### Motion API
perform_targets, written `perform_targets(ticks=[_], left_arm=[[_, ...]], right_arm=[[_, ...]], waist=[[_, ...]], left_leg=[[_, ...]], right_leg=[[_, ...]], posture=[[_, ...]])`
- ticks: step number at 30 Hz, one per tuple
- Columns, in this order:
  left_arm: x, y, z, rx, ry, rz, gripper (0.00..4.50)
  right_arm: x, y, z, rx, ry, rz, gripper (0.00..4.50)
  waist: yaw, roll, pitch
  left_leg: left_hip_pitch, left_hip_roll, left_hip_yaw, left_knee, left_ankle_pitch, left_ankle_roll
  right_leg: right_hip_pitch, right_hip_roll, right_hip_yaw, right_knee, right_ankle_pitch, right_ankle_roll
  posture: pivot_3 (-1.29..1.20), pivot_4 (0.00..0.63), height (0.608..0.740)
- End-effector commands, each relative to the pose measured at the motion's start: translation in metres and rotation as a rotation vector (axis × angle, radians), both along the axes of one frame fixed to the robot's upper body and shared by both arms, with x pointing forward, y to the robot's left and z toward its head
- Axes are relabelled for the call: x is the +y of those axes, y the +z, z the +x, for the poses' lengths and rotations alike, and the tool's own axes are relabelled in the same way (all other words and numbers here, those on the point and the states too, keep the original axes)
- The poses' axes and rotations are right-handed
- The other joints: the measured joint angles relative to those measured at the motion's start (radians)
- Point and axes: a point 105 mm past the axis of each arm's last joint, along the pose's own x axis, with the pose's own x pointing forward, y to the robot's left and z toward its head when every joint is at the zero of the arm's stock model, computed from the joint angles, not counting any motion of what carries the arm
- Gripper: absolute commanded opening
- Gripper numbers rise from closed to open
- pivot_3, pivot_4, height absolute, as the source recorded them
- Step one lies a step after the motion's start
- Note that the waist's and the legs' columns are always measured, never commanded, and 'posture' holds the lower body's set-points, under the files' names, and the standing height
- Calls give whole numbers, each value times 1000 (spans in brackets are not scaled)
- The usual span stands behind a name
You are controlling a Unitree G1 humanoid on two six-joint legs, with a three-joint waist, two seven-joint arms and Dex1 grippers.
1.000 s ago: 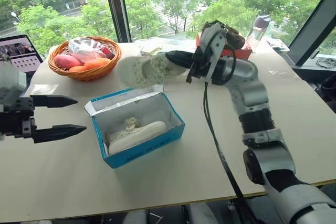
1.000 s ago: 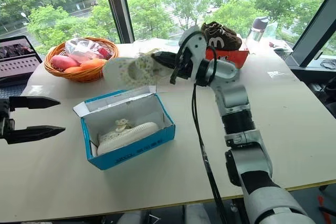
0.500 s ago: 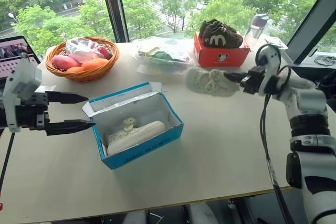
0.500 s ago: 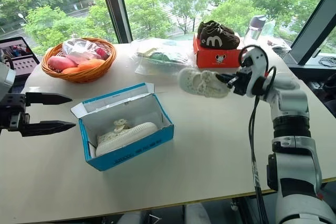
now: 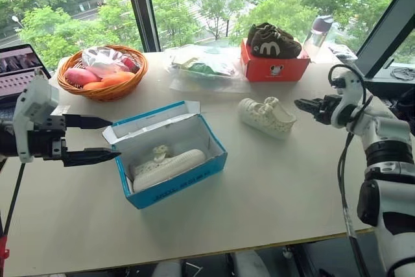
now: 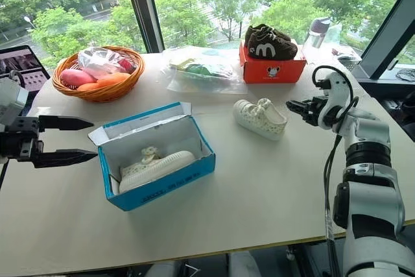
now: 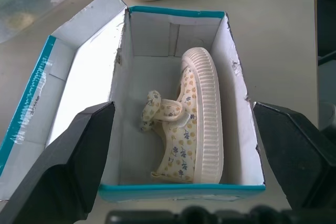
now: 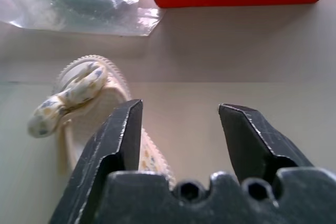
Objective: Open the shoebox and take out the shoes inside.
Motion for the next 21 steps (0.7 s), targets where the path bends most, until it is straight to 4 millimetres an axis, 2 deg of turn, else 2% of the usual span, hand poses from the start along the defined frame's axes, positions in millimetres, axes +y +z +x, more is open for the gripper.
perform_targets(ticks=[1,3,5,9,11,16,21], left_arm=[[6,9,-5,-32,9,46,4500],[6,10,-5,-36,13,45,4500],[5,9,-4,-37,10,44,4500],[3,8,-4,-39,6,41,4500],[2,7,-4,-39,7,40,4500],[1,4,-7,-33,12,29,4500],[-7,0,-17,-23,5,7,4500]], right_arm=[[62,68,-11,-223,305,-101,4486],[115,68,-33,-227,580,-174,4486],[161,57,-60,-235,834,-278,4486],[214,41,-85,-270,1073,-444,4486],[230,34,-97,-268,1186,-480,4486],[254,24,-102,-298,1278,-508,4486],[270,10,-116,-289,1437,-554,4486]], waist=[[-8,0,0],[-19,0,0],[-21,0,0],[-15,0,0],[-7,0,0],[16,0,0],[15,0,0]], left_leg=[[0,0,0,0,0,0],[0,2,0,0,0,0],[1,5,0,0,0,1],[2,8,-2,2,-1,1],[1,8,-1,3,-1,1],[-2,8,-2,3,-1,0],[-2,8,-2,3,-1,0]], right_leg=[[0,0,0,0,0,0],[-1,2,1,1,0,0],[0,5,0,2,0,0],[0,7,-3,2,0,0],[0,5,-2,2,0,0],[-1,5,-3,1,0,0],[-3,5,-3,2,1,-1]], posture=[[0,150,740],[0,150,740],[0,150,740],[0,150,740],[0,150,740],[0,150,740],[0,150,740]])
